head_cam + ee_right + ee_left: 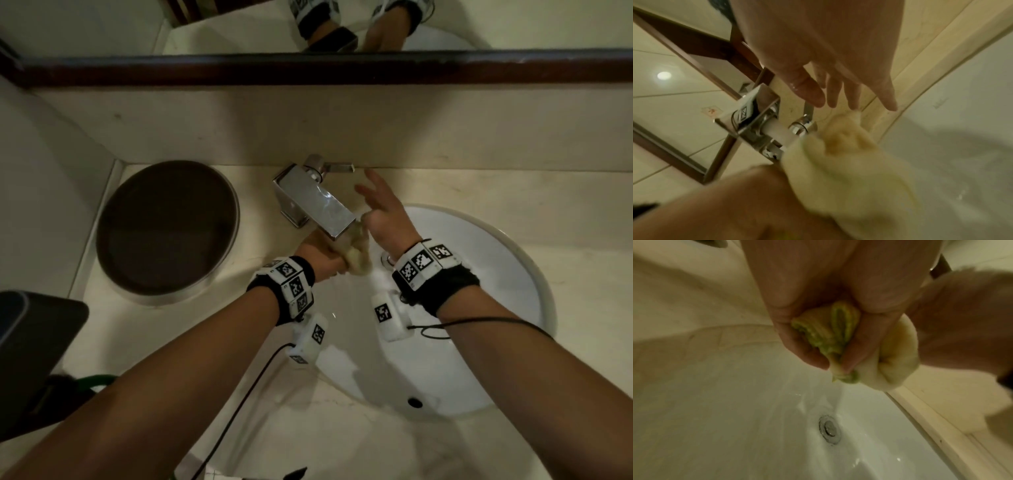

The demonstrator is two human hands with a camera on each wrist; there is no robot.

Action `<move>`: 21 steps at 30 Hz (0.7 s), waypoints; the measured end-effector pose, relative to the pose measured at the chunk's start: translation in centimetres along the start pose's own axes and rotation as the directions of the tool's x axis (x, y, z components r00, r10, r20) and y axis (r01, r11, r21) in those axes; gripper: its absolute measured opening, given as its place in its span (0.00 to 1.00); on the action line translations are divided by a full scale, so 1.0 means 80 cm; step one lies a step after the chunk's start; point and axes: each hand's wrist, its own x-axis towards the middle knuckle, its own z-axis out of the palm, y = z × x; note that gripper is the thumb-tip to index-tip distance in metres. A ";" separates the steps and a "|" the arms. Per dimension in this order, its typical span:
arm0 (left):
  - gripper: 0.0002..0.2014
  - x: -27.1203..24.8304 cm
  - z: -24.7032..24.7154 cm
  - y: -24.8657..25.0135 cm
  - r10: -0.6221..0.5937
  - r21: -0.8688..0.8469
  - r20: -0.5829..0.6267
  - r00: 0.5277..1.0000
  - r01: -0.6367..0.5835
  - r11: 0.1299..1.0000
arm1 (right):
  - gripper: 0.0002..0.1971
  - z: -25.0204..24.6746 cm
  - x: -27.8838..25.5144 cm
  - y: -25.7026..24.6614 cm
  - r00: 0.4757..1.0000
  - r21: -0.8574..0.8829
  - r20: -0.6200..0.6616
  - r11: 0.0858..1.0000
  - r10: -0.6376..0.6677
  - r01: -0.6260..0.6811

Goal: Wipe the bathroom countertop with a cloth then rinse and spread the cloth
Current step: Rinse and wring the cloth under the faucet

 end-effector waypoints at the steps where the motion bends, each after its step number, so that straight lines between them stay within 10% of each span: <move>1: 0.10 0.001 -0.002 -0.001 0.015 0.018 -0.023 1.000 -0.015 1.000 | 0.42 0.001 0.005 -0.008 0.999 -0.030 0.000 0.999 -0.036 0.036; 6: 0.27 0.001 0.004 -0.004 0.083 -0.111 -0.067 0.994 -0.090 0.990 | 0.36 0.009 0.021 -0.024 0.997 -0.051 -0.040 0.997 -0.061 0.059; 15: 0.29 -0.018 0.013 -0.001 0.042 -0.141 -0.182 0.982 -0.069 0.988 | 0.32 0.001 0.006 -0.021 0.988 -0.220 0.040 0.963 -0.150 0.155; 21: 0.19 -0.036 0.034 0.000 0.106 -0.019 -0.111 0.988 -0.108 0.994 | 0.23 0.005 -0.033 0.004 0.996 -0.164 -0.021 0.982 0.088 -0.090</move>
